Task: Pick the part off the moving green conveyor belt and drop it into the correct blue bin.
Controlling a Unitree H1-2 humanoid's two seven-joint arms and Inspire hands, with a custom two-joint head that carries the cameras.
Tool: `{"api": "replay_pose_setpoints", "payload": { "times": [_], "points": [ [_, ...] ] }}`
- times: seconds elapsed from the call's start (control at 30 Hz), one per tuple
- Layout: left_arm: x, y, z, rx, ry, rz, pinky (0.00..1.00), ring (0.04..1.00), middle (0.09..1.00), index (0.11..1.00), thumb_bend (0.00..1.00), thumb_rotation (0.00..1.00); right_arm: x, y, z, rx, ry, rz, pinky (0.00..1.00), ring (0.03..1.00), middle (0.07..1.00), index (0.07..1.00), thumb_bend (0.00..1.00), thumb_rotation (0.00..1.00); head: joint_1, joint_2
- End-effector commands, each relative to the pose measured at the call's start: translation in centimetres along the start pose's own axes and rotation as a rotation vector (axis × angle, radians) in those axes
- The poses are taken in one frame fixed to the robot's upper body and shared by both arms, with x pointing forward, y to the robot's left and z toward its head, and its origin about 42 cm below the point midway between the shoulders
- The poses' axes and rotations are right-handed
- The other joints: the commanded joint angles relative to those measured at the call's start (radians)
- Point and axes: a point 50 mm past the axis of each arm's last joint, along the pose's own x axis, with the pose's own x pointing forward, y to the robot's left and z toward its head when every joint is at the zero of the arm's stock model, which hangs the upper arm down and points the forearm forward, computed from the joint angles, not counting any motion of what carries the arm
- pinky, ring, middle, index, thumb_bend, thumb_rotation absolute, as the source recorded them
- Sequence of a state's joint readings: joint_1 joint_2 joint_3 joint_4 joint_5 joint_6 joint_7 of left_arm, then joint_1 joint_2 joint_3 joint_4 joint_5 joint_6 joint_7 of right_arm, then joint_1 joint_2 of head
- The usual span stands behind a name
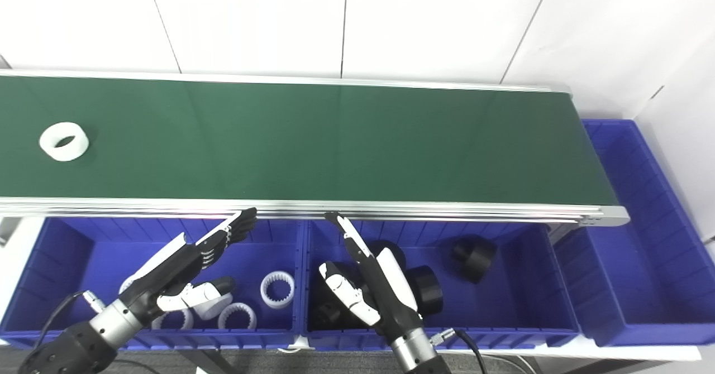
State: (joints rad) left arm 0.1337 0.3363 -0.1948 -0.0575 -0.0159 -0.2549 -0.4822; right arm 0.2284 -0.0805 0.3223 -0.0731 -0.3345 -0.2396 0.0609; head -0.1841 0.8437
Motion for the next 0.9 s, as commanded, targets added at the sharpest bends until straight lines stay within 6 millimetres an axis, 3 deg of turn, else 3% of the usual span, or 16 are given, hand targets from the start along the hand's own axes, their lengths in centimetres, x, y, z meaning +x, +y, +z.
{"api": "replay_pose_setpoints", "payload": {
  "times": [0.0, 0.33, 0.37, 0.47, 0.5, 0.6, 0.63, 0.73, 0.83, 0.87],
  "points": [
    [0.1, 0.5, 1.0, 0.023, -0.046, 0.014, 0.99, 1.000, 1.000, 1.000, 0.43, 0.71, 0.4, -0.3, 1.3, -0.001, -0.078, -0.017, 0.95, 0.972, 0.983, 0.962, 0.41, 0.95, 0.006, 0.000],
    [0.0, -0.1, 0.7, 0.021, -0.056, 0.021, 0.97, 1.000, 1.000, 1.000, 0.39, 0.65, -0.2, -0.4, 1.2, -0.005, -0.070, -0.008, 0.95, 0.975, 0.986, 0.967, 0.40, 0.97, 0.049, -0.029],
    [0.0, -0.4, 0.6, 0.027, -0.058, 0.021, 0.97, 1.000, 1.000, 1.000, 0.39, 0.65, -0.5, -0.2, 1.0, 0.001, -0.068, -0.005, 0.95, 0.975, 0.986, 0.968, 0.40, 0.97, 0.119, -0.075],
    [-0.2, -1.1, 0.2, 0.045, -0.057, 0.017, 0.97, 1.000, 1.000, 1.000, 0.41, 0.68, -1.3, 0.0, 0.6, 0.010, -0.064, -0.002, 0.93, 0.971, 0.990, 0.969, 0.41, 0.97, 0.153, -0.100],
    [-0.2, -1.4, 0.0, 0.047, -0.053, 0.013, 0.97, 1.000, 1.000, 1.000, 0.41, 0.68, -1.5, -0.1, 0.5, 0.007, -0.067, -0.001, 0.93, 0.970, 0.990, 0.968, 0.41, 0.97, 0.208, -0.143],
    [-0.3, -1.9, -0.4, 0.046, -0.053, 0.008, 0.99, 1.000, 1.000, 1.000, 0.40, 0.66, -2.0, -0.2, 0.0, 0.003, -0.074, -0.004, 0.94, 0.971, 0.986, 0.967, 0.40, 0.97, 0.229, -0.160],
    [-0.3, -2.1, -0.6, 0.043, -0.054, 0.010, 0.99, 1.000, 1.000, 1.000, 0.40, 0.65, -2.2, -0.2, -0.2, 0.003, -0.074, -0.007, 0.94, 0.970, 0.985, 0.966, 0.40, 0.96, 0.256, -0.194],
    [-0.2, -2.7, -1.0, 0.051, -0.053, 0.012, 0.98, 1.000, 1.000, 1.000, 0.41, 0.65, -2.6, -0.3, -0.8, 0.000, -0.079, -0.004, 0.93, 0.968, 0.984, 0.965, 0.37, 0.94, 0.286, -0.238],
    [-0.1, -2.8, -1.2, 0.061, -0.053, 0.013, 0.98, 1.000, 1.000, 1.000, 0.41, 0.67, -2.7, -0.3, -1.1, -0.001, -0.083, -0.004, 0.93, 0.966, 0.983, 0.964, 0.36, 0.93, 0.289, -0.244],
    [-0.1, -3.0, -1.4, 0.062, -0.054, 0.013, 0.97, 1.000, 1.000, 1.000, 0.41, 0.67, -2.9, -0.2, -1.5, 0.003, -0.074, 0.000, 0.93, 0.966, 0.984, 0.965, 0.36, 0.93, 0.300, -0.300]
  ]
}}
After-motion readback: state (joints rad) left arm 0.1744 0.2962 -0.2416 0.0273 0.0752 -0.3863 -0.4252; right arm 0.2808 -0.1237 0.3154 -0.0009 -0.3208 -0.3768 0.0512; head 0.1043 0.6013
